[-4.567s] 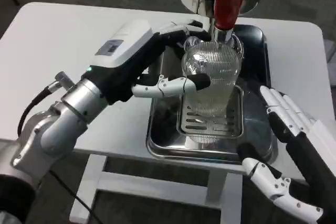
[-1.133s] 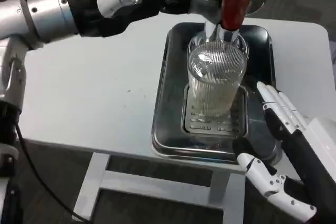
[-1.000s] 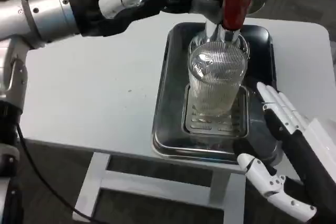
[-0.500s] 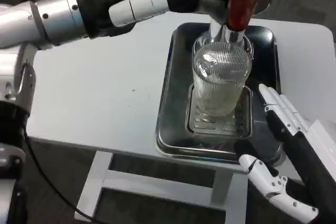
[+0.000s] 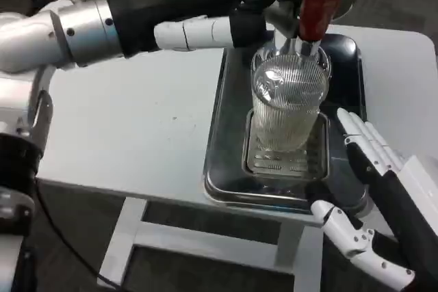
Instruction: Grasp the cup under the faucet to collect the drink, then remove the cup.
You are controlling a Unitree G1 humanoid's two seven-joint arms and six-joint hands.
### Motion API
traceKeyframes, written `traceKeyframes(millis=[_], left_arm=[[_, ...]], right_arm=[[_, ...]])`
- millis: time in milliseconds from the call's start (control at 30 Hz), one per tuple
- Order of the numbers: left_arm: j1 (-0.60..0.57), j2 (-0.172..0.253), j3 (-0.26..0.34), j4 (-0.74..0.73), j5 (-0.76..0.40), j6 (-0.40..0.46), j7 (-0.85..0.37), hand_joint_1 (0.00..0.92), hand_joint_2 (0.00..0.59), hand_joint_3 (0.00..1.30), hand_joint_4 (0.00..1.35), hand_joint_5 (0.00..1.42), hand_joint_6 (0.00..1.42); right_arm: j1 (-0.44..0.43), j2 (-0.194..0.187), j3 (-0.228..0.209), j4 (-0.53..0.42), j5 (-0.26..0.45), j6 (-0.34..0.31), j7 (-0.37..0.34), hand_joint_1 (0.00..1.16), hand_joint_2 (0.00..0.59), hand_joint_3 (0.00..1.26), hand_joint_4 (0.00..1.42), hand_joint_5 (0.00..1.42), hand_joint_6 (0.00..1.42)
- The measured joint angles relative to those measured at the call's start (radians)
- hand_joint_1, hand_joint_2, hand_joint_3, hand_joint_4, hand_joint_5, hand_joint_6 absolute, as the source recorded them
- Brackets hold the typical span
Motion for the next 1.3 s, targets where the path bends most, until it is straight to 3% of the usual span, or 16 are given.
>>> traceKeyframes(millis=[1300], left_arm=[[-0.058,0.038,-0.103,0.176,0.07,-0.298,0.126,0.0,0.032,0.07,0.0,0.02,0.27]], right_arm=[[-0.085,0.014,0.018,0.068,0.026,0.028,0.0,0.09,0.446,0.0,0.0,0.0,0.06]])
